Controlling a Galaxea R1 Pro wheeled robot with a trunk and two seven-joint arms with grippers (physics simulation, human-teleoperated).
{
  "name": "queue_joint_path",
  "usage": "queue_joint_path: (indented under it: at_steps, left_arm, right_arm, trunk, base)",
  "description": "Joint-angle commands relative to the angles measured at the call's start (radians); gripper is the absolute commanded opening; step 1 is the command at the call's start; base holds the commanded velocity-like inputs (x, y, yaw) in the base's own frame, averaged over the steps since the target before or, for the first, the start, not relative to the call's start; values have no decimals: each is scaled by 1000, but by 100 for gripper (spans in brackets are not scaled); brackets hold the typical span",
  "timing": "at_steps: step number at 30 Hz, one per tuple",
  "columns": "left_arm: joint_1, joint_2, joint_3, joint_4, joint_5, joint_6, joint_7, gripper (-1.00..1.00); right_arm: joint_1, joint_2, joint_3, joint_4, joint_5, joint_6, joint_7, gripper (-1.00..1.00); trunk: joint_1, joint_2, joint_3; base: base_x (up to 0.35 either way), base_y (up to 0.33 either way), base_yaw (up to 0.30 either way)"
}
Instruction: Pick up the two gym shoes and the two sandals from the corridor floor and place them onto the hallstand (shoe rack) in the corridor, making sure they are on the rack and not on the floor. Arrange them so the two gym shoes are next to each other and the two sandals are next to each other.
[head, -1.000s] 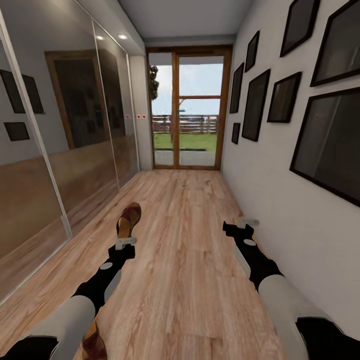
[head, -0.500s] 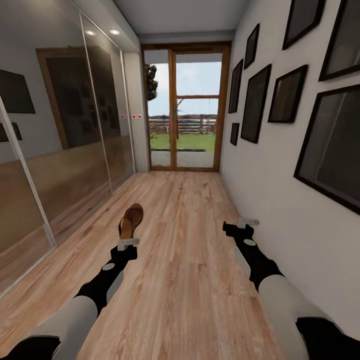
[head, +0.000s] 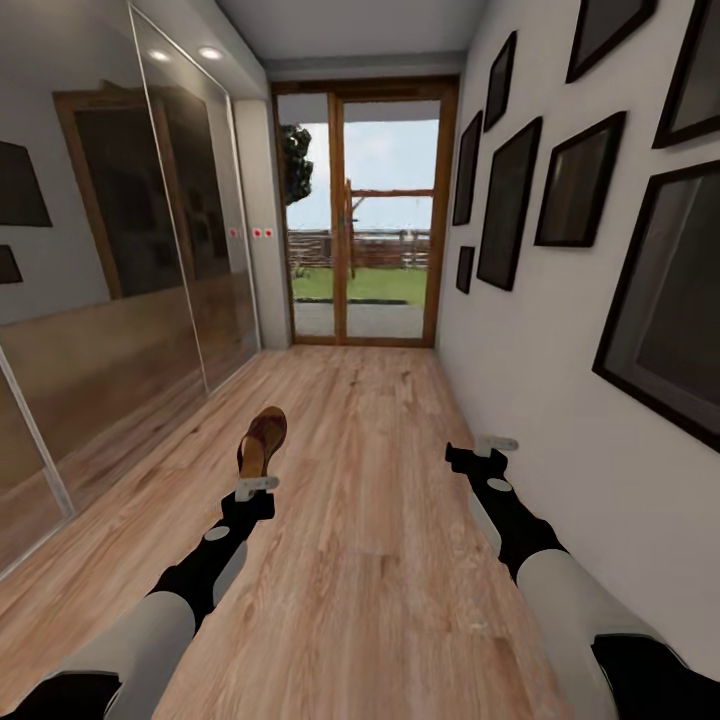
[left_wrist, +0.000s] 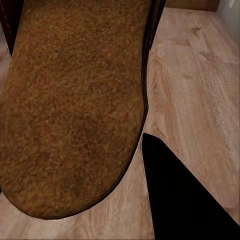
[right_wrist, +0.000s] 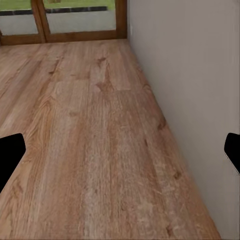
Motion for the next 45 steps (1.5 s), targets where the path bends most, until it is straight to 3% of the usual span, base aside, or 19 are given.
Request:
queue_joint_path:
  at_steps: [1,16,45]
  left_arm:
    - [-1,0,-3,0,4,-2,3,-100]
    - [-1,0,-3,0,4,-3,3,-100]
    - [-1,0,-3,0,4,-3,3,-100]
  right_arm:
    - [0,0,-1,0,-5,0,-2,100]
    - [0,0,0,0,-5,0,-3,100]
    - [0,0,0,0,-5,0,-3,100]
  trunk:
    - [0,0,-1]
    - [0,0,-1]
    - [0,0,-1]
  base:
    - [316,-200,0]
    - [316,-201,13]
    - [344,-40,280]
